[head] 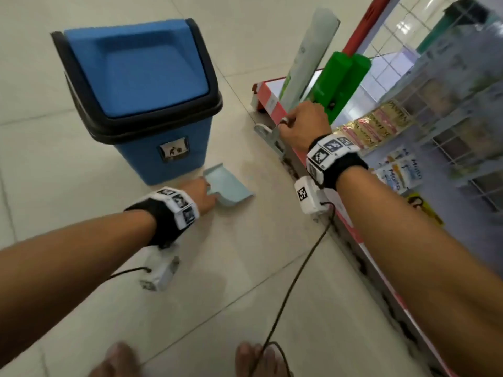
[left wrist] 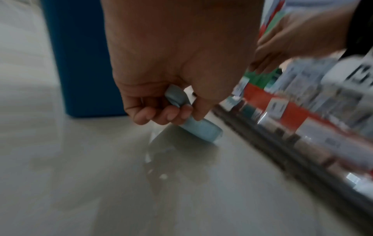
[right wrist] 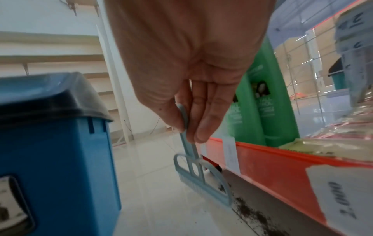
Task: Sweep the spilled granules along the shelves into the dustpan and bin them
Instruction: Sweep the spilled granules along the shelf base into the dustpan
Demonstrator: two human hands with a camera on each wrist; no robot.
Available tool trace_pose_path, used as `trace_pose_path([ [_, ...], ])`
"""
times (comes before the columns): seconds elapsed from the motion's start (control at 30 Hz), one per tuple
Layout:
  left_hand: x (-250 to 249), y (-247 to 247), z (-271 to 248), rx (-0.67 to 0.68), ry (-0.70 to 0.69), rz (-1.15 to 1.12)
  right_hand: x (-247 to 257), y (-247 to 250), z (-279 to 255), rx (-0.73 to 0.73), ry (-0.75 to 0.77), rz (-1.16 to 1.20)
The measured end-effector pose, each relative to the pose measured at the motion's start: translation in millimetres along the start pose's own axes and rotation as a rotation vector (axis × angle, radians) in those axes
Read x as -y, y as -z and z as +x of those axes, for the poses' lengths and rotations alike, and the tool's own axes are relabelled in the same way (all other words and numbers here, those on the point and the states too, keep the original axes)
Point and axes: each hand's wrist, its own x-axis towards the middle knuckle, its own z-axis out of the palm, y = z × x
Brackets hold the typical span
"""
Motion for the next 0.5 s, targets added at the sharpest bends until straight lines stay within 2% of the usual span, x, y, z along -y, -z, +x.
trace_pose_path([
  [0.17, -12.3, -4.0, 32.2, -0.054, -0.020, -0.064, 2.4, -28.0, 29.0, -0.091, 0.047, -0.058],
  [0.27, -6.9, -5.2, 42.7, -0.060, -0.025, -0.090, 5.8, -43.9, 40.7, -0.079, 0.072, -0.085],
  [0.5, -15.9, -19.0, 73.1, -0.019, -0.012, -0.193, 10.1, -80.7, 63.8, 0.007, 0.121, -0.452],
])
